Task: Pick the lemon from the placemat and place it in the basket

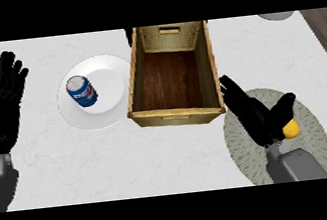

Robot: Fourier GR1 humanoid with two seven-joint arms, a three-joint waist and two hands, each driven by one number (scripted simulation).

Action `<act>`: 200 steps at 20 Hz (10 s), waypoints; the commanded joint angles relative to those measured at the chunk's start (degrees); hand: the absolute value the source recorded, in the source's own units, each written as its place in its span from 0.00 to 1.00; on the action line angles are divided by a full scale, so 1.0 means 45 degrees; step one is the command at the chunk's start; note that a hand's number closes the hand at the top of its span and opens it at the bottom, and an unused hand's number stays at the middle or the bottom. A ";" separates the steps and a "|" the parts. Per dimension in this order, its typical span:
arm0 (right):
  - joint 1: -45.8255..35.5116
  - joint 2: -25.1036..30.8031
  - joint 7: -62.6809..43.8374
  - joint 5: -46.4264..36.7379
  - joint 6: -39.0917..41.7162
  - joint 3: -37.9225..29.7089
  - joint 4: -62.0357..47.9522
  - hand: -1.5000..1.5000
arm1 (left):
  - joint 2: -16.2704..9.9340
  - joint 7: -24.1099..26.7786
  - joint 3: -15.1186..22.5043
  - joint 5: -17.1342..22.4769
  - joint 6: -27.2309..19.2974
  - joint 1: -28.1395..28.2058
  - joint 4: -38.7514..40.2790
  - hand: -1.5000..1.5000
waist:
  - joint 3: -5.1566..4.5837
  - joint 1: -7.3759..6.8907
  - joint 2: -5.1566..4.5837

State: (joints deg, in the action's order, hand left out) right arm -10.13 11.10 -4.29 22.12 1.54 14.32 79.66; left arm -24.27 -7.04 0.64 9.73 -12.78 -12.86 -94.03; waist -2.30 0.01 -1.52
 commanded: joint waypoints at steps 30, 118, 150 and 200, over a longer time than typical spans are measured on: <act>-0.4825 0.9136 -0.5110 -0.5304 0.6843 0.1181 0.4644 0.00 | -0.0394 0.1840 0.1200 -0.1673 0.1816 0.0356 0.1278 0.50 | 0.0429 -0.0189 0.0329; -0.2836 0.3599 0.5338 -1.9226 0.4928 -0.0748 -0.5963 1.00 | 0.2190 0.2304 -0.1754 -0.4340 0.4296 0.0396 0.1508 0.50 | 0.0514 -0.0071 0.0320; -1.0065 0.2124 -0.4618 -1.0977 0.6106 -0.7580 0.2977 1.00 | 0.1913 0.1614 -0.2064 -0.4012 0.4792 0.0073 0.1350 0.50 | 0.0490 0.0099 0.0451; -1.6309 -0.0899 -0.9786 -1.0758 0.5027 -0.5361 -0.3977 0.00 | 0.2272 0.1850 -0.1975 -0.4545 0.4593 -0.0337 0.1555 0.50 | 0.0500 -0.0044 0.0287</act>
State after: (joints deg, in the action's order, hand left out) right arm -82.07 8.91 -47.00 -26.65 32.01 -5.90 61.53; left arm -13.93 0.03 -8.03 -10.26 8.21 -12.43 -89.78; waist -0.02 -0.25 0.01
